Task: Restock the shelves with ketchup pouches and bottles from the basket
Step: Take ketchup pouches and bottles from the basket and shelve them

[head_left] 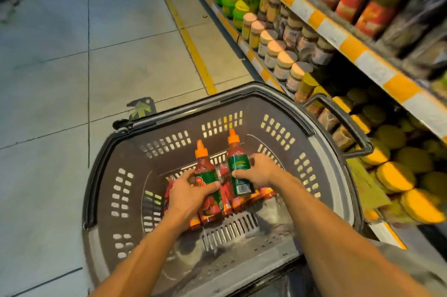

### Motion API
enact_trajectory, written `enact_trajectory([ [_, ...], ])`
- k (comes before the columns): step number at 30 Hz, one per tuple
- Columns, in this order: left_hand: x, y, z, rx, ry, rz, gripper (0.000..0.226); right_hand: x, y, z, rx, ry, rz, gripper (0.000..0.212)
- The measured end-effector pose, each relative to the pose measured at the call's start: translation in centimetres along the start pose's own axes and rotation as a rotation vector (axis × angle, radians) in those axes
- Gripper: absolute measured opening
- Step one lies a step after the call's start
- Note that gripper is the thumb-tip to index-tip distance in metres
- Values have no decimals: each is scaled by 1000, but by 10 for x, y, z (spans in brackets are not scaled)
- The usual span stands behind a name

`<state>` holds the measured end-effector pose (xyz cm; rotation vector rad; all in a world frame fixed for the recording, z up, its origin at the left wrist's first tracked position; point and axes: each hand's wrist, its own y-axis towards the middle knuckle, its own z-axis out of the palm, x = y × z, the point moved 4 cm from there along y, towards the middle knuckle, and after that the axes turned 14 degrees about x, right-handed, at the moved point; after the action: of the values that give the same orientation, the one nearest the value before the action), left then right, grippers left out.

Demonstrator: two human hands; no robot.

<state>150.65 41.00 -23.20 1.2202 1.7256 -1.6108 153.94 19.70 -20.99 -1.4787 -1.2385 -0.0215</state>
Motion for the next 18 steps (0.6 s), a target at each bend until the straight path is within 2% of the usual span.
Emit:
enact_trajectory([
  [3,-41,-26,-2,65,-123,82,54,16,-54,-27,-101,40,-73,23],
  [6,-88,-57,-2,134,-168,183,48,26,-119,-47,-206,114,-153,22],
  [9,-134,-93,7,226,-177,287,53,32,-184,-65,-352,143,-197,43],
  [12,-175,-128,30,367,-185,387,61,27,-250,-78,-491,211,-249,49],
  [18,-242,-197,114,557,-120,605,53,-24,-383,-86,-838,290,-311,30],
])
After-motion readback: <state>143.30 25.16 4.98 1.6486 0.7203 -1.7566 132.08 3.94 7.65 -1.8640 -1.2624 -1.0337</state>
